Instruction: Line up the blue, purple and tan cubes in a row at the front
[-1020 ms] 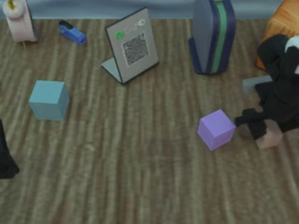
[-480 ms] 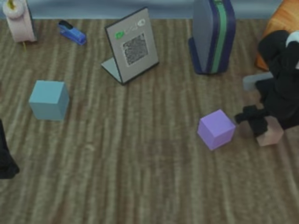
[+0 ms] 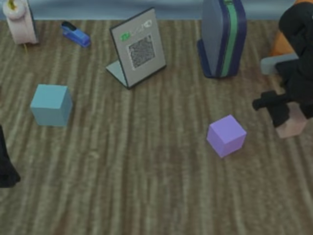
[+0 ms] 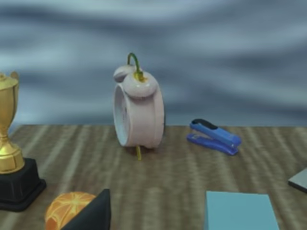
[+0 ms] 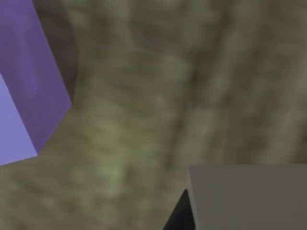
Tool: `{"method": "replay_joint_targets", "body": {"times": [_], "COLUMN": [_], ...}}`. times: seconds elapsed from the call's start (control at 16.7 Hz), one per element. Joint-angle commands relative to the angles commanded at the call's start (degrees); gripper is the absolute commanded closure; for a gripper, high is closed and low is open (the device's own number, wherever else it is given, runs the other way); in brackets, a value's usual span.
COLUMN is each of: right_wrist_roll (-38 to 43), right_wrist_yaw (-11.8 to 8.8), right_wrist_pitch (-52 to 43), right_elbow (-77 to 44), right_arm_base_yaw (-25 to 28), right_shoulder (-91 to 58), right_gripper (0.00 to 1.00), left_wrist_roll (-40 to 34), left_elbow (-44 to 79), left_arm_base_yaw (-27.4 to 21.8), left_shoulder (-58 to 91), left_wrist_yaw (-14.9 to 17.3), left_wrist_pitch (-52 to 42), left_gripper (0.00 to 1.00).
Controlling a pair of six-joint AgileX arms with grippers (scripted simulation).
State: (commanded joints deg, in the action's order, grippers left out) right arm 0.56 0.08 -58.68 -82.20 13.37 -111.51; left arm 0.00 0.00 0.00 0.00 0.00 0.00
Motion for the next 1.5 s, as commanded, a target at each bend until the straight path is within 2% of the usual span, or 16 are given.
{"method": "replay_joint_targets", "body": {"times": [0.24, 0.42, 0.6, 0.9, 1.08, 1.2, 1.5], "right_wrist_roll": [0.22, 4.03, 13.14, 33.37, 40.99, 42.99, 43.12], "right_wrist_yaw": [-0.01, 0.12, 0.4, 0.88, 1.21, 1.34, 1.25], "right_wrist_pitch": [0.13, -0.24, -0.8, -1.76, -1.74, -1.59, -1.35], "right_elbow": [0.16, 0.88, 2.97, 8.03, 10.44, 11.24, 11.26], "right_arm_base_yaw": [-0.17, 3.07, 9.27, 21.96, 27.78, 29.54, 29.47], "right_shoulder": [-0.21, 0.68, 2.94, 8.14, 11.19, 12.35, 12.12], "right_gripper": [1.0, 1.0, 1.0, 1.0, 1.0, 1.0, 1.0], "left_wrist_roll": [0.0, 0.0, 0.0, 0.0, 0.0, 0.0, 0.0], "left_elbow": [0.0, 0.0, 0.0, 0.0, 0.0, 0.0, 0.0], "left_arm_base_yaw": [0.0, 0.0, 0.0, 0.0, 0.0, 0.0, 0.0], "left_shoulder": [0.0, 0.0, 0.0, 0.0, 0.0, 0.0, 0.0], "left_wrist_yaw": [0.0, 0.0, 0.0, 0.0, 0.0, 0.0, 0.0], "left_wrist_pitch": [0.0, 0.0, 0.0, 0.0, 0.0, 0.0, 0.0], "left_gripper": [0.0, 0.0, 0.0, 0.0, 0.0, 0.0, 0.0]}}
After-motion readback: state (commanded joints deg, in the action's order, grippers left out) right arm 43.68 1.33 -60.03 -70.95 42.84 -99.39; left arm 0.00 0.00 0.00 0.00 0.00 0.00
